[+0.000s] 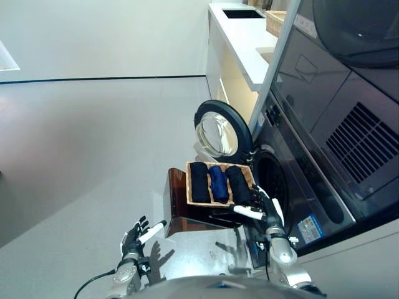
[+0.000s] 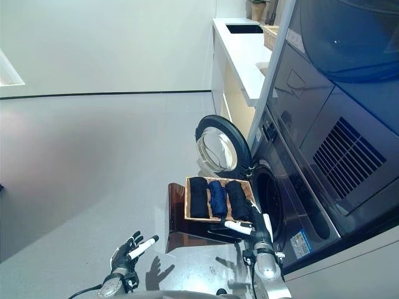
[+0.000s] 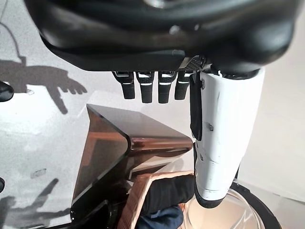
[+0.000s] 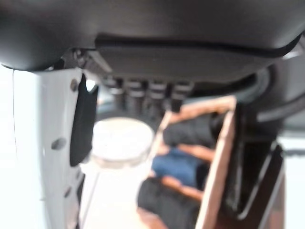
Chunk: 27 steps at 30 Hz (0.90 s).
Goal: Pick up the clothes and place them into the washing machine
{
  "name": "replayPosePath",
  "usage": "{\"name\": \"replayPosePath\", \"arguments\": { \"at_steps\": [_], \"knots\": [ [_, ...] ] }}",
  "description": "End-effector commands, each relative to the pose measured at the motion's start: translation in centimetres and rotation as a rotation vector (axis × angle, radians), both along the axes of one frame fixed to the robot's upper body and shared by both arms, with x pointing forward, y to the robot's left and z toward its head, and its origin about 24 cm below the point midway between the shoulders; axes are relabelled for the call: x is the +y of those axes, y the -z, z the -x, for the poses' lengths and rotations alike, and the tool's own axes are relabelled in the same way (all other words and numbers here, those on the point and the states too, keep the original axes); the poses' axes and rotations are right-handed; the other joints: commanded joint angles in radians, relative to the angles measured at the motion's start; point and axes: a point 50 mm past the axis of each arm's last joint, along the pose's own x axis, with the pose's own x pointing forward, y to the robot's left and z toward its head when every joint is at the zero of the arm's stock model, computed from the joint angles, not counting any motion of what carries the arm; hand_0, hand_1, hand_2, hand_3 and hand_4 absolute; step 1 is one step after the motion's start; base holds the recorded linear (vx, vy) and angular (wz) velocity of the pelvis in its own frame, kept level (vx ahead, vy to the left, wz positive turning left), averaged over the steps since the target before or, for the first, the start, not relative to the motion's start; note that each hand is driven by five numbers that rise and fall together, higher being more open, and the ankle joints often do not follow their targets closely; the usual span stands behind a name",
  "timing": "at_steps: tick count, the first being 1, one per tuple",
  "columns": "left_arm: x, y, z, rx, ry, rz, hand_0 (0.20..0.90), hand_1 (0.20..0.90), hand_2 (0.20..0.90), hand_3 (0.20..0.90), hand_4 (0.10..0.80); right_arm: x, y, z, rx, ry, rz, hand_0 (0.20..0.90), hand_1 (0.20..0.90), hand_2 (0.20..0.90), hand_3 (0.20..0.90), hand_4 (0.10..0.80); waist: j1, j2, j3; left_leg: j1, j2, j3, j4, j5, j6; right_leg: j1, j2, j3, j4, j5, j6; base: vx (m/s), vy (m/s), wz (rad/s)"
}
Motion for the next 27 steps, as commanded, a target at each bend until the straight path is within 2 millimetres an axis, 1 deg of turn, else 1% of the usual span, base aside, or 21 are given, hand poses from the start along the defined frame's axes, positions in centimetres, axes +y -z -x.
{"name": "replayPosePath", "arguments": {
  "at_steps": [1,5,27],
  "knots": [
    [0.0,-2.04,-4.33,-0.182,0.05,-0.039,0.9,0.9,0.9,0.9,0.8,0.53,-3.33,-3.02,-0.217,-0.032,-0.003,0.9,0.9,0.9,0.9,0.8,-0.001,-0.017,-0.015,-0.026,-0.006,-0.055,-0.008,0.031,-0.064,0.022,-0.009,-0.02,0.0,0.009,0.042,0.0,0.0,0.0],
    [0.02,-2.37,-4.66,-0.21,0.038,-0.02,0.9,0.9,0.9,0.9,0.8,0.55,-3.5,-3.12,-0.226,-0.029,-0.007,0.9,0.9,0.9,0.9,0.8,-0.002,-0.018,-0.012,-0.027,-0.006,-0.054,-0.008,0.031,-0.063,0.021,-0.009,-0.02,0.0,0.009,0.043,0.0,0.0,0.0],
    [0.24,-2.12,-4.4,-0.188,0.031,-0.032,0.9,0.9,0.9,0.9,0.8,0.66,-3.6,-3.27,-0.231,-0.03,-0.009,0.9,0.9,0.9,0.9,0.8,-0.004,-0.018,-0.008,-0.03,-0.007,-0.052,-0.008,0.028,-0.063,0.017,-0.01,-0.016,0.0,0.01,0.044,0.0,0.0,0.0]
  ]
}}
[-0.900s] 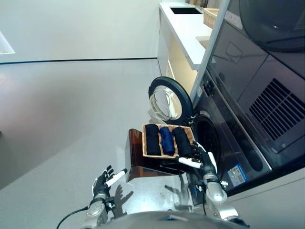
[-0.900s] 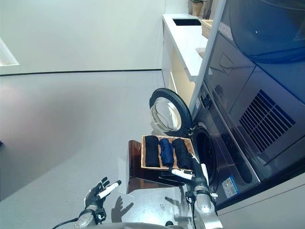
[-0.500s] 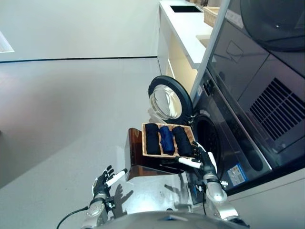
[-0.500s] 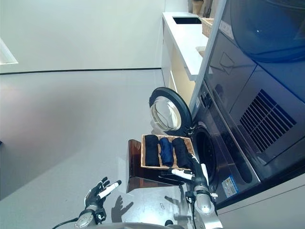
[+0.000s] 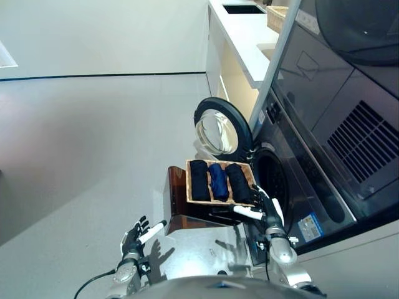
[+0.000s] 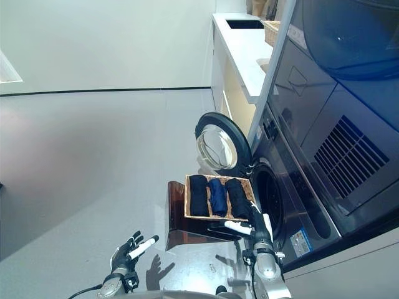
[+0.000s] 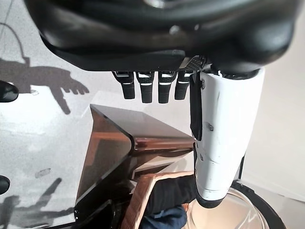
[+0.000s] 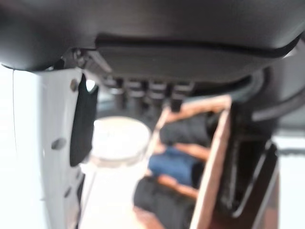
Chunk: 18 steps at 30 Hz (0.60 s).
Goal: Pick up the clothes and place them into the washing machine
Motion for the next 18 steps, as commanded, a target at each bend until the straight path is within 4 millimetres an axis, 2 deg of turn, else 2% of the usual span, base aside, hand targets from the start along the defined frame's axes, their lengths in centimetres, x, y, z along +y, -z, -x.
{"name": "replayPosePath", "arguments": {
  "at_steps": [1,9,14,18],
  "knots": [
    [0.2,-2.1,-4.4,-0.189,0.028,-0.034,0.9,0.9,0.9,0.9,0.8,0.7,-3.7,-3.3,-0.234,-0.031,-0.007,0.9,0.9,0.9,0.9,0.8,-0.004,-0.018,-0.023,-0.029,-0.008,-0.053,-0.008,0.028,-0.062,0.017,-0.009,-0.016,0.0,0.01,0.044,0.0,0.0,0.0],
    [0.3,-2.0,-4.3,-0.181,0.016,-0.028,0.9,0.9,0.9,0.9,0.8,0.6,-3.7,-3.6,-0.234,-0.032,-0.004,0.9,0.9,0.9,0.9,0.8,-0.01,-0.025,-0.013,-0.025,-0.017,-0.048,-0.008,0.021,-0.049,0.016,-0.017,-0.003,0.002,0.019,0.043,0.002,0.013,-0.01],
    [0.7,-2.3,-4.9,-0.195,-0.001,-0.03,0.9,0.9,0.9,0.9,0.8,0.4,-4.0,-4.2,-0.246,-0.018,-0.002,0.9,0.9,0.9,0.9,0.8,-0.013,-0.029,0.014,-0.024,-0.026,-0.042,0.0,0.023,-0.025,-0.043,-0.028,0.019,0.118,-0.011,0.037,-0.015,0.069,-0.03],
    [0.9,-2.5,-5.3,-0.207,-0.007,-0.031,0.9,0.9,0.9,0.9,0.8,0.4,-4.1,-4.7,-0.252,-0.006,-0.018,0.9,0.9,0.9,0.9,0.8,-0.007,-0.038,0.022,-0.032,-0.047,-0.042,0.044,0.001,-0.006,-0.049,-0.043,0.027,0.167,-0.032,0.048,0.037,0.085,-0.06]
  ]
}}
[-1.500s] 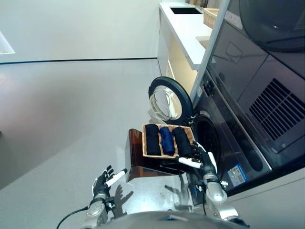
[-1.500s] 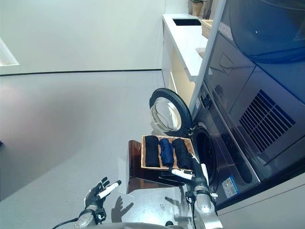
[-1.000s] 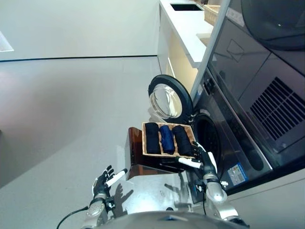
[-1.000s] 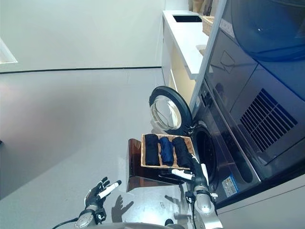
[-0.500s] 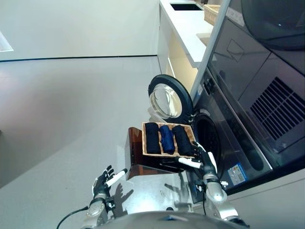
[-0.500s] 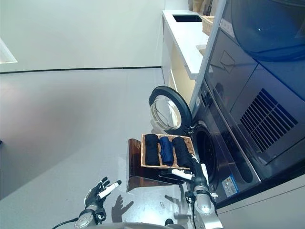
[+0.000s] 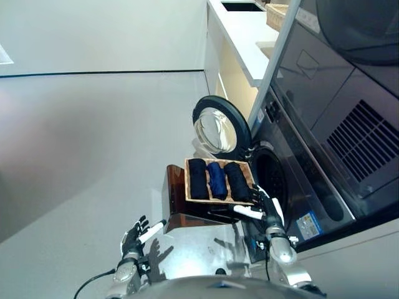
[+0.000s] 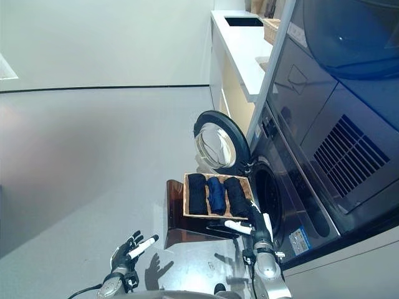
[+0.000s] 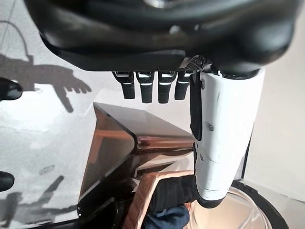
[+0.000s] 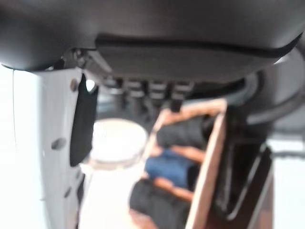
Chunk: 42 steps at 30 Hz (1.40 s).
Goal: Pick up the clothes and place them into the washing machine
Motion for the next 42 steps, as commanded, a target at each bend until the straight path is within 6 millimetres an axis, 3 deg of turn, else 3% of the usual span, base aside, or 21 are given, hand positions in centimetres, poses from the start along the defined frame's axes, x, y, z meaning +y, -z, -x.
{"name": "replayPosePath", "arguments": {
  "at_steps": [1,2,3,5,7,9,10,12,15,16,17,18,19,23,25,27,28,32,36,37,42],
  "knots": [
    [0.8,-2.5,-5.1,-0.204,0.007,-0.038,0.9,0.9,0.9,0.9,0.8,0.4,-4.0,-4.5,-0.248,-0.01,-0.013,0.9,0.9,0.9,0.9,0.8,-0.005,-0.014,0.009,-0.028,-0.03,-0.054,0.045,0.001,-0.015,-0.028,-0.041,0.002,0.137,-0.038,0.047,0.06,0.143,-0.04],
    [0.9,-2.7,-5.3,-0.215,0.01,-0.04,0.9,0.9,0.9,0.9,0.8,0.3,-3.9,-4.6,-0.242,0.004,-0.021,0.9,0.9,0.9,0.9,0.8,-0.001,-0.014,0.008,-0.033,-0.049,-0.056,0.078,-0.021,-0.002,-0.033,-0.057,0.006,0.175,-0.044,0.055,0.038,0.104,-0.02],
    [0.9,-2.7,-5.3,-0.215,0.01,-0.04,0.9,0.9,0.9,0.9,0.8,0.3,-3.9,-4.6,-0.242,0.005,-0.022,0.9,0.9,0.9,0.9,0.8,-0.001,-0.014,0.007,-0.034,-0.05,-0.056,0.08,-0.022,-0.001,-0.034,-0.057,0.007,0.177,-0.044,0.055,0.067,0.234,-0.02],
    [1.1,-3.1,-5.9,-0.236,0.025,-0.05,0.9,0.9,0.9,0.9,0.8,0.2,-3.9,-4.5,-0.244,0.023,-0.048,0.9,0.9,0.9,0.9,0.8,-0.003,-0.013,0.014,-0.044,-0.084,-0.059,0.133,-0.056,0.027,-0.09,-0.098,0.02,0.314,0.012,0.064,0.029,0.22,-0.05],
    [1.4,-3.5,-6.4,-0.254,0.036,-0.067,0.9,0.9,0.9,0.9,0.8,0.3,-4.0,-4.4,-0.252,0.031,-0.068,0.9,0.9,0.9,0.9,0.8,-0.013,-0.009,0.027,-0.04,-0.111,-0.07,0.155,-0.072,0.045,-0.144,-0.121,0.037,0.425,0.109,0.053,0.004,0.224,-0.07],
    [2.4,-4.1,-7.1,-0.271,0.048,-0.108,0.9,0.9,0.9,0.9,0.8,0.6,-4.2,-4.6,-0.265,0.032,-0.086,0.9,0.9,0.9,0.9,0.8,-0.029,0.01,0.056,-0.036,-0.113,-0.06,0.174,-0.079,0.063,-0.23,-0.127,0.018,0.563,0.143,0.032,-0.036,0.267,0.02],
    [2.4,-4.1,-7.1,-0.271,0.048,-0.109,0.9,0.9,0.9,0.9,0.8,0.7,-4.2,-4.6,-0.265,0.032,-0.086,0.9,0.9,0.9,0.9,0.8,-0.029,0.01,0.057,-0.037,-0.113,-0.059,0.175,-0.079,0.062,-0.232,-0.127,0.019,0.566,0.142,0.031,-0.01,0.194,0.11],
    [2.8,-4.1,-7.0,-0.262,0.035,-0.118,0.9,0.9,0.9,0.9,0.8,0.7,-3.9,-4.5,-0.253,0.037,-0.103,0.9,0.9,0.9,0.9,0.8,-0.035,0.017,0.056,-0.024,-0.111,-0.051,0.169,-0.086,0.054,-0.256,-0.13,-0.032,0.534,0.102,0.032,0.1,0.074,0.01],
    [3.2,-4.1,-7.0,-0.266,0.014,-0.122,0.9,0.9,0.9,0.9,0.8,0.5,-3.9,-4.4,-0.249,0.042,-0.107,0.9,0.9,0.9,0.9,0.8,-0.068,0.005,0.049,0.016,-0.121,-0.078,0.142,-0.099,0.027,-0.291,-0.139,-0.058,0.326,0.108,0.055,0.195,-0.019,-0.05],
    [3.2,-4.1,-7.0,-0.265,0.014,-0.121,0.9,0.9,0.9,0.9,0.8,0.4,-3.9,-4.4,-0.249,0.041,-0.106,0.9,0.9,0.9,0.9,0.8,-0.071,0.012,0.052,0.022,-0.113,-0.081,0.142,-0.104,0.026,-0.279,-0.132,-0.066,0.318,0.108,0.055,0.255,-0.104,0.15],
    [3.3,-4.2,-6.9,-0.271,0.007,-0.12,0.9,0.9,0.9,0.9,0.8,0.4,-3.8,-4.4,-0.245,0.049,-0.109,0.9,0.9,0.9,0.9,0.8,-0.088,-0.002,0.054,0.048,-0.113,-0.098,0.123,-0.12,0.008,-0.3,-0.149,-0.036,0.18,0.169,0.09,0.171,-0.068,0.19],
    [3.3,-4.2,-6.9,-0.271,0.007,-0.119,0.9,0.9,0.9,0.9,0.8,0.4,-3.8,-4.4,-0.245,0.049,-0.109,0.9,0.9,0.9,0.9,0.8,-0.088,0.002,0.056,0.051,-0.109,-0.097,0.123,-0.122,0.007,-0.294,-0.145,-0.038,0.176,0.171,0.09,0.318,-0.105,0.2],
    [3.4,-4.1,-6.8,-0.269,-0.001,-0.121,0.9,0.9,0.9,0.9,0.8,0.7,-3.8,-4.4,-0.249,0.045,-0.112,0.9,0.9,0.9,0.9,0.8,-0.101,-0.007,0.059,0.086,-0.097,-0.103,0.102,-0.129,-0.005,-0.317,-0.146,-0.021,0.094,0.225,0.114,0.243,-0.047,0.14],
    [3.0,-3.7,-6.2,-0.251,0.001,-0.109,0.9,0.9,0.9,0.9,0.8,0.9,-3.7,-4.2,-0.237,0.031,-0.106,0.9,0.9,0.9,0.9,0.8,-0.103,-0.023,0.058,0.122,-0.086,-0.108,0.079,-0.131,-0.013,-0.299,-0.129,-0.051,0.061,0.252,0.121,0.202,-0.045,0.19],
    [2.6,-3.1,-5.5,-0.213,-0.001,-0.096,0.9,0.9,0.9,0.9,0.8,0.8,-3.5,-3.9,-0.225,0.03,-0.106,0.9,0.9,0.9,0.9,0.8,-0.109,-0.032,0.041,0.141,-0.073,-0.122,0.065,-0.11,-0.019,-0.285,-0.092,-0.05,0.067,0.254,0.113,0.225,-0.08,0.46],
    [2.5,-2.9,-5.4,-0.207,-0.001,-0.09,0.9,0.9,0.9,0.9,0.8,0.7,-3.6,-3.9,-0.23,0.033,-0.107,0.9,0.9,0.9,0.9,0.8,-0.113,-0.03,0.038,0.146,-0.062,-0.126,0.06,-0.107,-0.024,-0.286,-0.081,-0.051,0.063,0.253,0.112,0.154,-0.085,0.4],
    [2.3,-2.9,-5.5,-0.209,-0.014,-0.083,0.9,0.9,0.9,0.9,0.8,0.5,-3.8,-4.1,-0.241,0.038,-0.105,0.9,0.9,0.9,0.9,0.8,-0.115,-0.024,0.033,0.156,-0.039,-0.131,0.045,-0.102,-0.036,-0.295,-0.062,-0.08,0.063,0.235,0.107,0.148,-0.119,0.18],
    [1.9,-3.2,-6.3,-0.228,-0.037,-0.064,0.9,0.9,0.9,0.9,0.8,0.3,-4.2,-4.9,-0.258,0.036,-0.095,0.9,0.9,0.9,0.9,0.8,-0.112,-0.009,0.027,0.148,0.016,-0.135,0.107,-0.099,-0.069,-0.305,-0.033,-0.119,0.115,0.154,0.067,0.166,-0.149,0.06],
    [1.2,-3.5,-7.5,-0.249,-0.054,-0.035,0.9,0.9,0.9,0.9,0.8,0.3,-4.8,-6.0,-0.284,0.026,-0.069,0.9,0.9,0.9,0.9,0.8,-0.115,-0.003,0.035,0.122,0.035,-0.139,0.133,-0.072,-0.087,-0.306,-0.022,-0.13,0.132,0.139,0.06,0.092,-0.097,0.12],
    [0.8,-3.5,-7.7,-0.246,-0.038,-0.036,0.9,0.9,0.9,0.9,0.8,0.0,-4.6,-5.8,-0.273,0.02,-0.065,0.9,0.9,0.9,0.9,0.8,-0.119,0.009,0.019,0.134,0.058,-0.15,0.118,-0.023,-0.101,-0.289,0.005,-0.132,0.107,0.126,0.047,0.124,-0.098,0.17],
    [0.6,-3.2,-7.6,-0.218,-0.037,-0.039,0.9,0.9,0.9,0.9,0.8,0.2,-4.1,-5.5,-0.246,0.011,-0.047,0.9,0.9,0.9,0.9,0.8,-0.12,0.022,0.012,0.114,0.078,-0.156,0.144,0.039,-0.118,-0.29,0.038,-0.12,0.11,0.097,0.024,0.11,-0.107,0.1]
  ]
}}
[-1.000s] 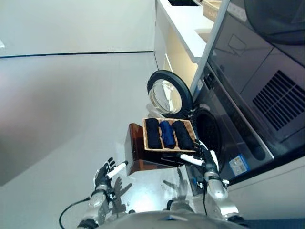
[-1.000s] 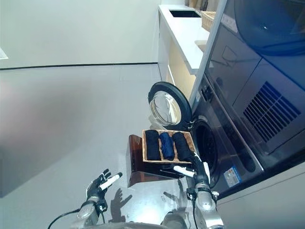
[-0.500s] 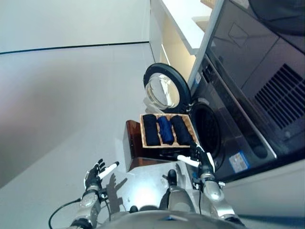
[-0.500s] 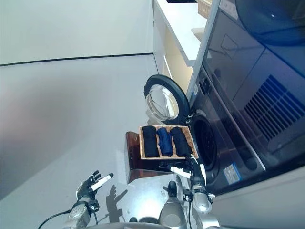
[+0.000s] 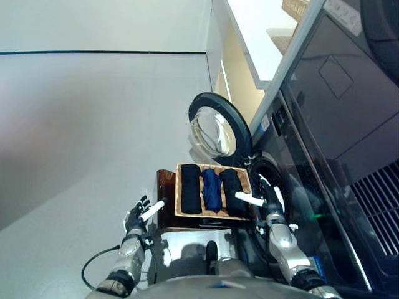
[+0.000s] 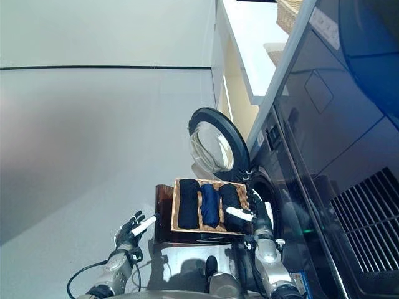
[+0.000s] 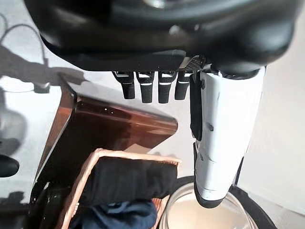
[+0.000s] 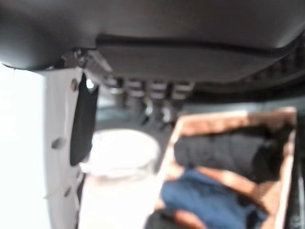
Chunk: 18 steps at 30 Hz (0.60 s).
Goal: Pick up the clothes and place them into the washing machine
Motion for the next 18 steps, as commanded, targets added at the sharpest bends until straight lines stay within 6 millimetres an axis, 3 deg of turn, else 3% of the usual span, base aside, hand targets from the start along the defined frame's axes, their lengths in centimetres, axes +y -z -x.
{"name": "replayPosePath", "arguments": {
  "at_steps": [1,4,6,9,11,14,16,18],
  "knots": [
    [1.0,-1.6,-2.2,-0.117,-0.001,-0.049,0.9,0.9,0.9,0.9,0.8,0.4,-3.0,-2.4,-0.197,0.001,-0.018,0.9,0.9,0.9,0.9,0.8,-0.005,-0.017,0.011,0.119,-0.05,-0.004,0.091,0.186,-0.028,-0.067,-0.002,0.046,0.037,0.065,0.061,0.088,-0.075,-0.02],
    [1.1,-1.3,-1.9,-0.091,0.009,-0.062,0.9,0.9,0.9,0.9,0.8,0.4,-2.3,-1.6,-0.165,0.0,-0.021,0.9,0.9,0.9,0.9,0.8,-0.012,-0.013,0.01,0.103,-0.035,-0.005,0.171,0.262,-0.041,-0.055,0.027,0.07,0.054,0.031,0.032,0.146,-0.141,-0.03],
    [0.9,-1.4,-2.2,-0.1,0.012,-0.053,0.9,0.9,0.9,0.9,0.8,-0.2,-2.3,-1.3,-0.164,0.015,-0.012,0.9,0.9,0.9,0.9,0.8,0.0,-0.037,0.038,0.01,-0.07,-0.006,0.371,0.329,-0.045,-0.005,0.026,0.101,0.053,0.012,0.006,0.185,-0.2,-0.02],
    [0.8,-1.6,-2.7,-0.111,0.019,-0.05,0.9,0.9,0.9,0.9,0.8,-0.6,-2.3,-1.3,-0.167,0.044,-0.006,0.9,0.9,0.9,0.9,0.8,0.005,-0.053,0.052,-0.043,-0.046,0.053,0.407,0.334,-0.029,0.027,0.017,0.11,0.05,0.0,0.002,0.142,-0.107,-0.19],
    [0.5,-2.0,-3.3,-0.13,0.027,-0.053,0.9,0.9,0.9,0.9,0.8,-0.6,-2.3,-1.5,-0.174,0.064,-0.016,0.9,0.9,0.9,0.9,0.8,0.031,-0.088,0.071,-0.178,-0.058,0.108,0.356,0.252,0.011,0.066,-0.009,0.136,0.038,-0.017,0.009,0.154,-0.054,0.17],
    [0.5,-2.1,-3.6,-0.133,0.023,-0.062,0.9,0.9,0.9,0.9,0.8,-0.5,-2.4,-1.9,-0.18,0.063,-0.009,0.9,0.9,0.9,0.9,0.8,0.049,-0.102,0.083,-0.251,-0.05,0.127,0.307,0.197,0.02,0.086,-0.017,0.158,0.034,-0.034,0.02,0.115,0.017,0.1],
    [0.4,-2.3,-3.8,-0.14,0.023,-0.066,0.9,0.9,0.9,0.9,0.8,-0.5,-2.5,-2.1,-0.183,0.064,0.0,0.9,0.9,0.9,0.9,0.8,0.07,-0.102,0.092,-0.307,-0.029,0.117,0.189,0.223,0.007,0.112,-0.018,0.178,0.032,-0.049,0.027,0.182,0.09,0.0],
    [0.3,-2.2,-3.7,-0.137,0.022,-0.063,0.9,0.9,0.9,0.9,0.8,-0.5,-2.5,-2.2,-0.182,0.071,0.005,0.9,0.9,0.9,0.9,0.8,0.091,-0.084,0.096,-0.341,-0.001,0.092,0.06,0.325,-0.017,0.145,-0.004,0.194,0.023,-0.064,0.033,0.221,0.127,-0.39]
  ]
}}
